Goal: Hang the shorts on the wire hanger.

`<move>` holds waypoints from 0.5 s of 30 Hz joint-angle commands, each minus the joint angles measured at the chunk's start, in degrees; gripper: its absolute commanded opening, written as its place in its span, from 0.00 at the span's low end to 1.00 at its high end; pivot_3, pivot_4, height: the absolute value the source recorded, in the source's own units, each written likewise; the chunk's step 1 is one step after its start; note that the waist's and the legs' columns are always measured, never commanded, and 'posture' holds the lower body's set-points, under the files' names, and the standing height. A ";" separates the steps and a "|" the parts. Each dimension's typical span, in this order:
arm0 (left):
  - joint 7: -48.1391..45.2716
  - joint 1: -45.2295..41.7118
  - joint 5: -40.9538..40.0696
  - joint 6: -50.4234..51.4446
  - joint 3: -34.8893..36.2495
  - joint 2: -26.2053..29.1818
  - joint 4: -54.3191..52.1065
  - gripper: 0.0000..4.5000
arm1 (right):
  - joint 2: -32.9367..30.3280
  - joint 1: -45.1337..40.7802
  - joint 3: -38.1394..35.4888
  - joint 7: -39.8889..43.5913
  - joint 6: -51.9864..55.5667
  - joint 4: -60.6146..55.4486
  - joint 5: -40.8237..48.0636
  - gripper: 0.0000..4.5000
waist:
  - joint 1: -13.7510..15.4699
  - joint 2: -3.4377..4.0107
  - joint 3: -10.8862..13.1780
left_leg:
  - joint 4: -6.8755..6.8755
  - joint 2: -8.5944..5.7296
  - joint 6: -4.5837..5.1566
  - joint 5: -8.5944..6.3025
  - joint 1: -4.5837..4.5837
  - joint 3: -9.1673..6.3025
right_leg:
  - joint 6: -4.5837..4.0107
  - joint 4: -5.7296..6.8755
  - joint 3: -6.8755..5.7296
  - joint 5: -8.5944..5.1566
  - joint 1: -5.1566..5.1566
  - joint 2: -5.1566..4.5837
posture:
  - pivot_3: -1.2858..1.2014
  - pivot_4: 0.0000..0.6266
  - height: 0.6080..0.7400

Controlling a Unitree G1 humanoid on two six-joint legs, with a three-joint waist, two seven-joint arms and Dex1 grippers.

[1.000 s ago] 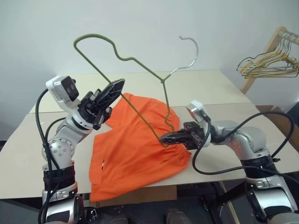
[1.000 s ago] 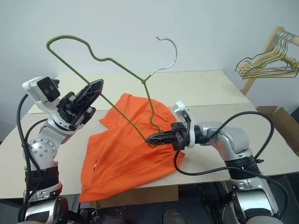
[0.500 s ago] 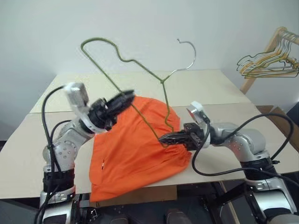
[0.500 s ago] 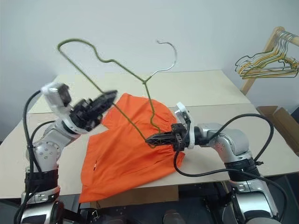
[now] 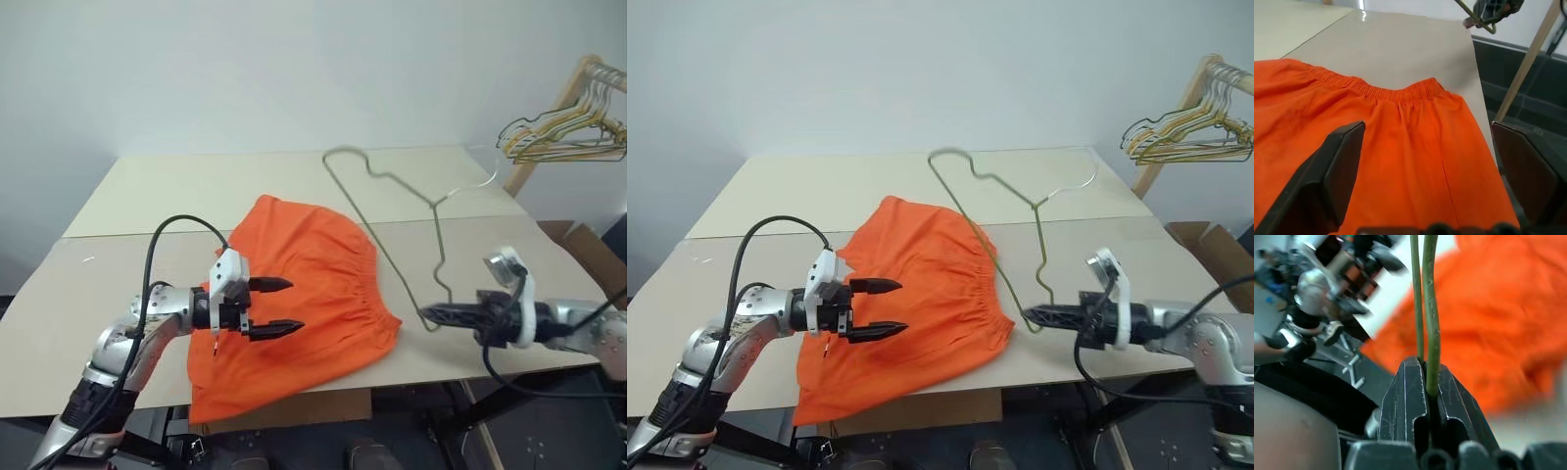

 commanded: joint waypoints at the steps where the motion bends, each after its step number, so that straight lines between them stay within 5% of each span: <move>1: -2.00 -0.08 1.39 -1.78 0.00 1.87 -2.63 1.00 | -4.45 3.53 -0.97 4.66 -1.24 2.30 -2.27 0.00 | -0.21 0.00 0.00 | 0.00 0.02 0.01 -0.01 0.00 0.01 | 0.00 0.00 0.00 -0.01 -0.01 0.02 | 0.46 0.00 1.00; 8: -2.19 0.82 2.20 -1.93 0.10 2.09 -3.78 1.00 | -10.91 -0.19 8.26 9.33 1.80 15.59 -10.02 0.00 | -1.18 0.07 0.01 | 0.00 0.01 0.05 -0.03 0.03 0.07 | 0.36 -0.02 0.08 -0.21 0.01 0.00 | 0.46 0.00 1.00; 15: -1.68 1.47 3.52 -2.16 -0.11 1.95 -4.29 1.00 | -8.80 -9.63 17.30 12.81 3.72 26.40 -15.89 0.00 | -1.33 0.15 0.03 | 0.00 0.01 0.11 -0.06 0.05 0.10 | 0.26 -0.02 0.13 -0.16 0.01 0.01 | 0.47 0.00 1.00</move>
